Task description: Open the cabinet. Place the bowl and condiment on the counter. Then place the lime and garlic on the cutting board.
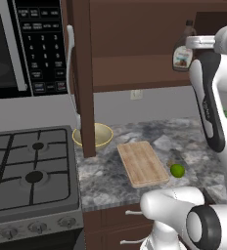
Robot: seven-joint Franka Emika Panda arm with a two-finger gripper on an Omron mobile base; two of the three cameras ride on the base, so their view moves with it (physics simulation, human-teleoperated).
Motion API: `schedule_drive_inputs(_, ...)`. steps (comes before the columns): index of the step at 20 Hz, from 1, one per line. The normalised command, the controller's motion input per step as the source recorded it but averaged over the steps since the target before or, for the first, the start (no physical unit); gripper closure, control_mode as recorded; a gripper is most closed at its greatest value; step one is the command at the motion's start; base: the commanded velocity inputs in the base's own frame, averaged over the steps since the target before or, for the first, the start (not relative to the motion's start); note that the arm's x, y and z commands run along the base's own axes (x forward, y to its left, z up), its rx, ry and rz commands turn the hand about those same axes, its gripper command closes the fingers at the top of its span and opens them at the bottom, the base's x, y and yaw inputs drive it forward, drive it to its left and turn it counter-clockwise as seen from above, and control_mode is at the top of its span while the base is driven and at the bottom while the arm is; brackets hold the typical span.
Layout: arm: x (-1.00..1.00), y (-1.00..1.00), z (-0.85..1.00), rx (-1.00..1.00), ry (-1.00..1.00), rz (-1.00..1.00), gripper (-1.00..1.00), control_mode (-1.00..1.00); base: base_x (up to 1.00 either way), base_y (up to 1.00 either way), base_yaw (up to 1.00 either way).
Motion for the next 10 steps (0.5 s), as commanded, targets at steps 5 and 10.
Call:
schedule_drive_inputs(5,0.21,-0.07,-0.03,0.00,0.00,0.00,-1.00,-1.00,0.00,0.00,0.00)
schedule_drive_inputs(10,0.20,-0.06,-0.03,0.00,0.00,0.00,-1.00,-1.00,0.00,0.00,0.00)
